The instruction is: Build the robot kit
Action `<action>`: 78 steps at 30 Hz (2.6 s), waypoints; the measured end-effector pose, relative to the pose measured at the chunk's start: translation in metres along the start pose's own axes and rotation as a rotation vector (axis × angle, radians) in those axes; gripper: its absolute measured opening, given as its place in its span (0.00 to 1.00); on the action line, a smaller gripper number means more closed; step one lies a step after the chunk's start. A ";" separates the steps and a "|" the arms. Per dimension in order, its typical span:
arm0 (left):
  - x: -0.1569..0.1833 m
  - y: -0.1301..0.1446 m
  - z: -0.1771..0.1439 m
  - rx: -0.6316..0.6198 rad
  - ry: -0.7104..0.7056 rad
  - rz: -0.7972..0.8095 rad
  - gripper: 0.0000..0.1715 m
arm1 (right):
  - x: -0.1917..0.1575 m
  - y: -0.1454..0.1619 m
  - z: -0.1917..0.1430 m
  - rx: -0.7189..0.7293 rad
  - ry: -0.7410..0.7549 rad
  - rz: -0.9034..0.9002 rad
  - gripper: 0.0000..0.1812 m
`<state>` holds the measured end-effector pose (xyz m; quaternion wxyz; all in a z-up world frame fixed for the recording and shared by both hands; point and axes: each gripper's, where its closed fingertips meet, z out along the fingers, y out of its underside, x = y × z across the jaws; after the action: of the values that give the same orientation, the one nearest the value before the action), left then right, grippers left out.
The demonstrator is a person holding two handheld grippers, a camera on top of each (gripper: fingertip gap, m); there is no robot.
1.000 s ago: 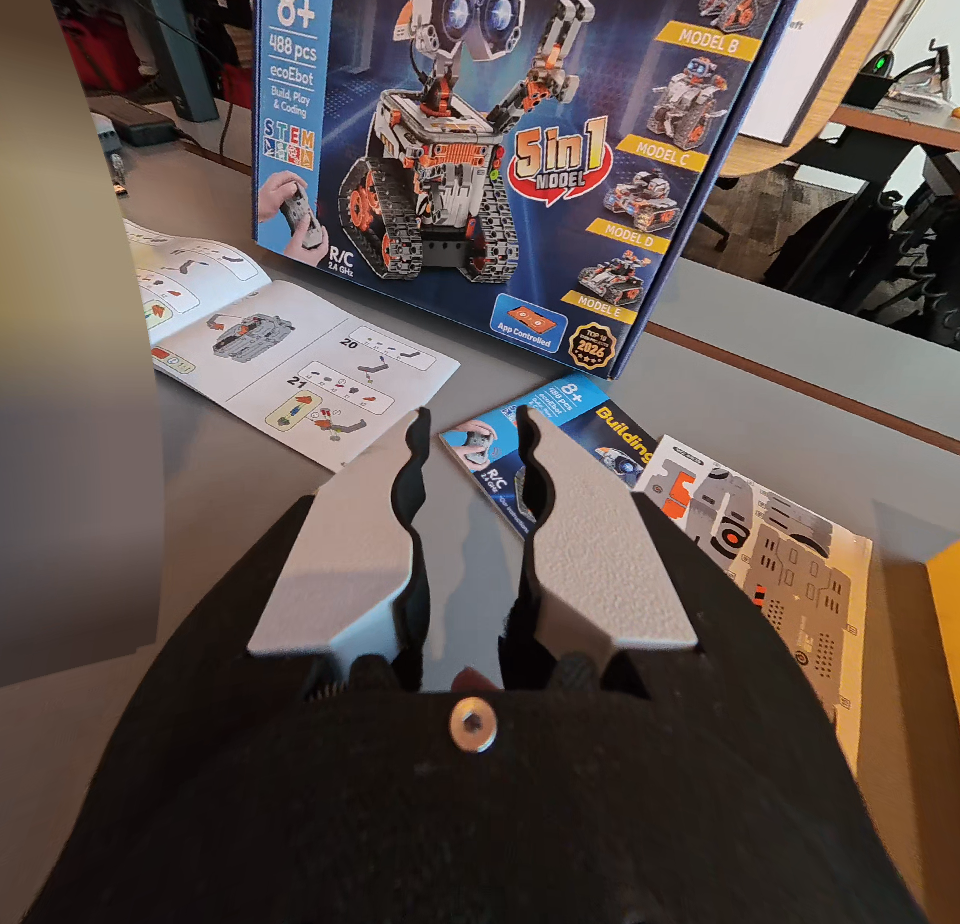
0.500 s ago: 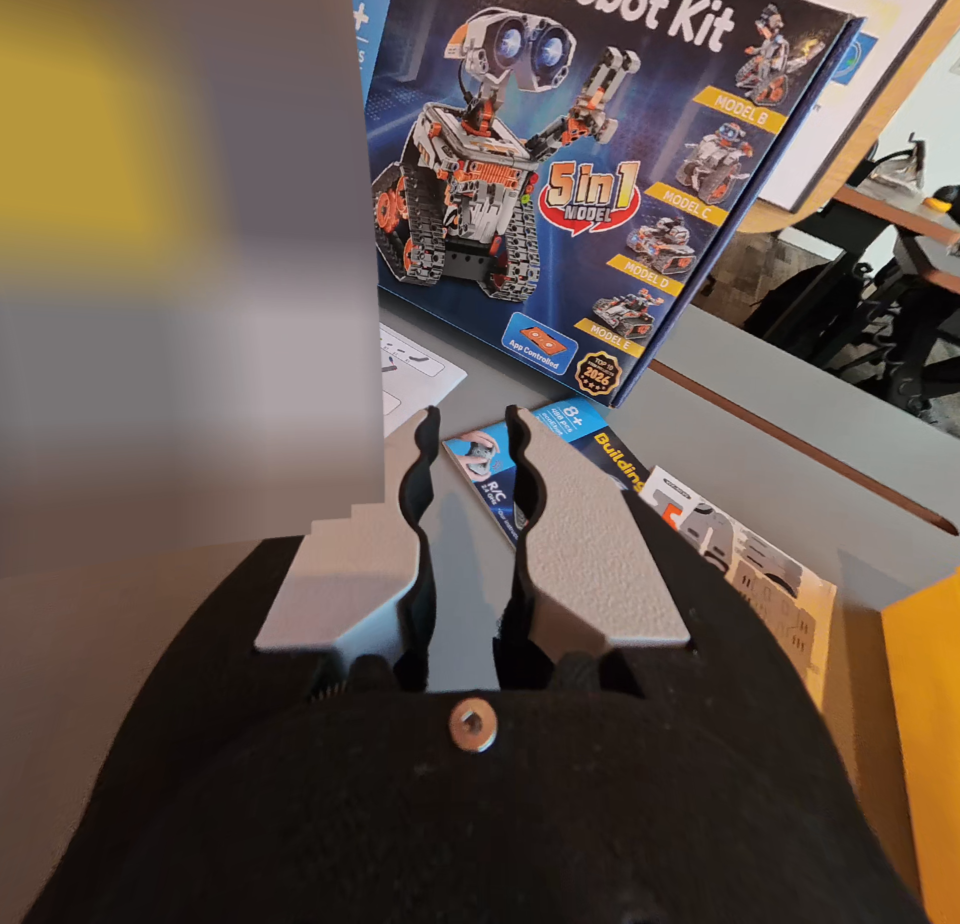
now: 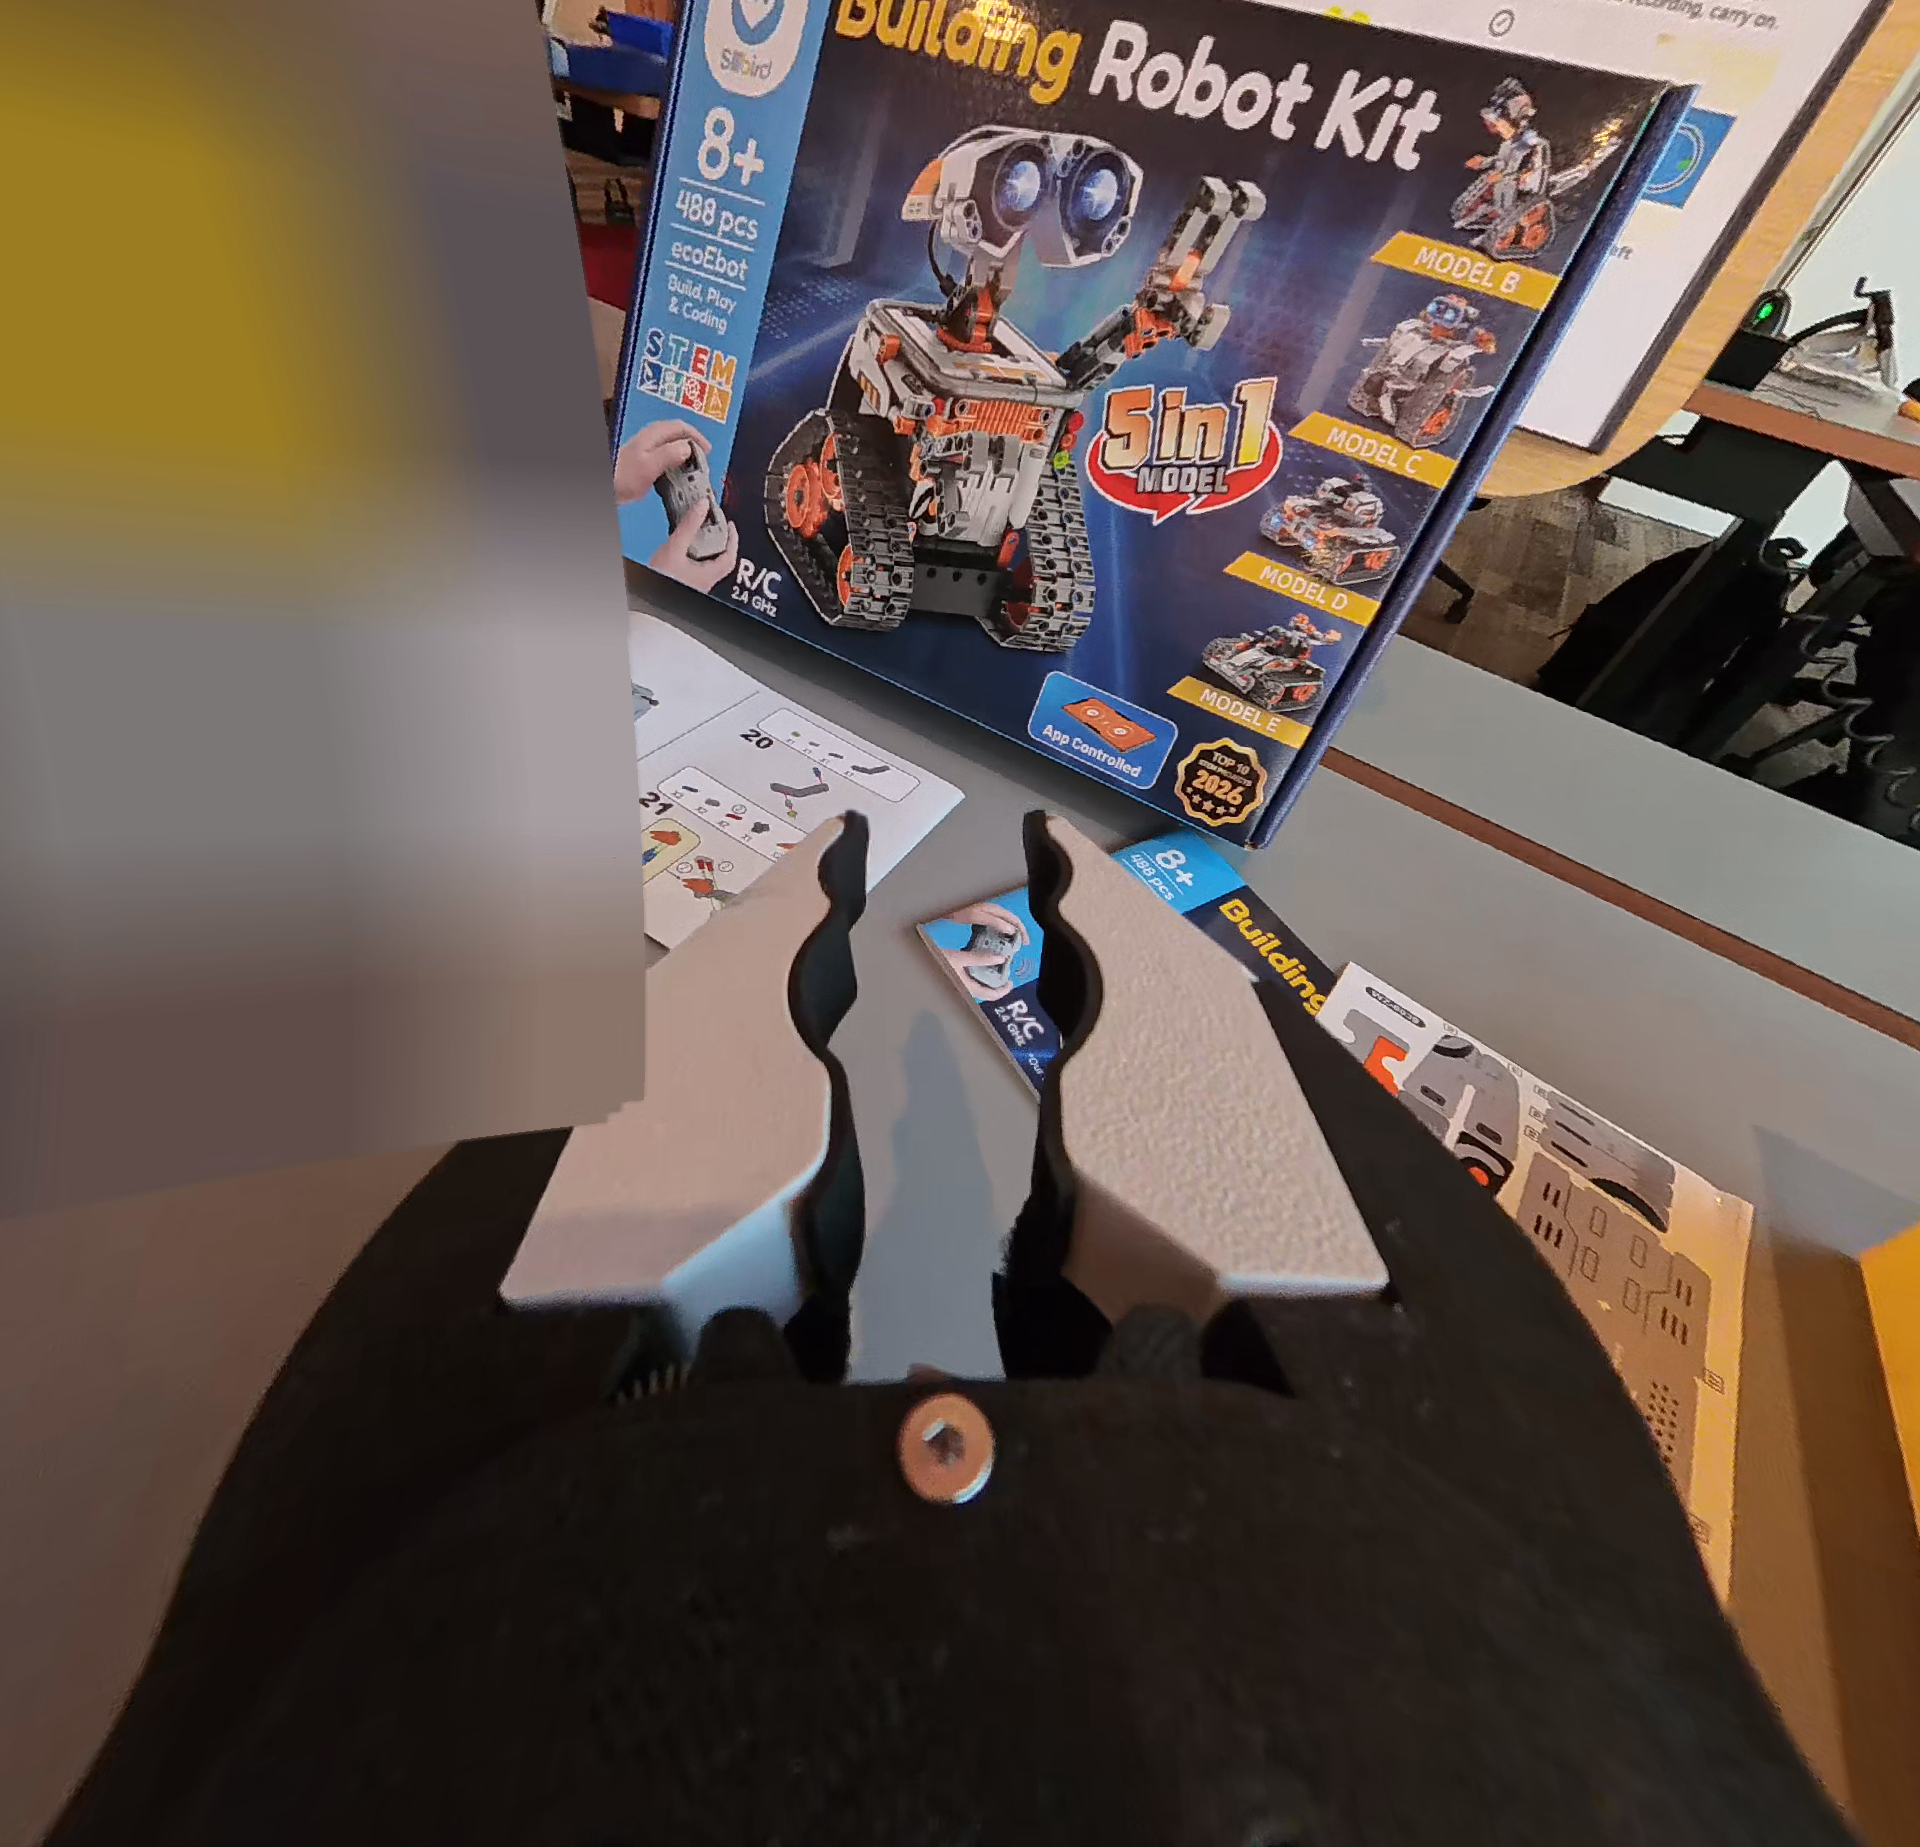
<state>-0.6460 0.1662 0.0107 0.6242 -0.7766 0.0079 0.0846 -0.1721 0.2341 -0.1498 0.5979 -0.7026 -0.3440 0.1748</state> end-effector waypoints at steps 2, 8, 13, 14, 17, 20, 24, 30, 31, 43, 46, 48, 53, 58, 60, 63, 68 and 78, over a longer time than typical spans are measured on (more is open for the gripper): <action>0.000 0.001 0.000 -0.003 0.003 -0.001 0.47 | -0.003 0.002 0.001 -0.012 -0.010 -0.017 0.17; 0.002 0.001 0.001 -0.006 0.006 0.005 0.47 | -0.008 0.002 0.002 -0.024 -0.026 -0.029 0.17; 0.002 0.002 0.002 -0.008 0.009 0.004 0.47 | -0.006 0.002 0.001 -0.011 -0.043 0.023 0.17; 0.002 0.001 0.001 -0.007 0.010 0.004 0.47 | -0.007 0.002 0.001 -0.009 -0.049 0.034 0.17; 0.002 0.000 0.000 -0.001 0.008 0.006 0.47 | -0.008 0.003 0.002 -0.007 -0.068 0.055 0.17; 0.001 -0.001 -0.001 0.006 0.002 0.003 0.48 | -0.010 0.004 0.003 -0.013 -0.083 0.063 0.17; 0.001 0.000 0.001 0.000 0.003 0.002 0.48 | -0.011 0.006 0.003 -0.027 -0.082 0.042 0.17; 0.004 0.005 0.006 -0.026 0.007 0.016 0.48 | -0.011 0.006 0.003 -0.027 -0.084 0.047 0.17; 0.004 0.005 0.006 -0.025 0.008 0.015 0.48 | -0.011 0.006 0.003 -0.026 -0.085 0.050 0.17; 0.005 0.010 0.006 -0.054 0.012 0.012 0.48 | -0.014 0.005 0.003 -0.023 -0.100 0.063 0.16; 0.006 0.011 0.005 -0.067 0.020 0.018 0.48 | -0.014 0.002 0.002 -0.013 -0.098 0.055 0.16; 0.007 0.010 0.003 -0.064 0.025 0.021 0.48 | -0.015 0.000 0.001 -0.003 -0.099 0.052 0.16; 0.010 0.009 -0.004 -0.076 0.053 0.031 0.48 | -0.014 -0.003 0.000 0.001 -0.083 0.014 0.16; 0.012 0.005 -0.016 -0.073 0.083 0.029 0.48 | -0.014 -0.005 0.000 0.009 -0.076 -0.026 0.16; 0.013 0.002 -0.022 -0.060 0.100 0.029 0.47 | -0.015 -0.006 0.000 0.012 -0.074 -0.052 0.16; 0.012 0.000 -0.032 -0.058 0.117 0.031 0.47 | -0.015 -0.007 0.000 0.018 -0.052 -0.121 0.15; 0.006 -0.004 -0.049 -0.047 0.128 0.033 0.45 | -0.012 -0.011 -0.001 0.039 -0.008 -0.198 0.15; -0.005 0.061 -0.052 -0.369 0.231 0.193 0.27 | -0.004 -0.012 -0.005 0.090 -0.056 -0.074 0.15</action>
<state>-0.6519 0.1017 -0.0365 0.4556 -0.8778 0.1379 0.0543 -0.1750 0.2287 -0.1382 0.6250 -0.6566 -0.3781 0.1878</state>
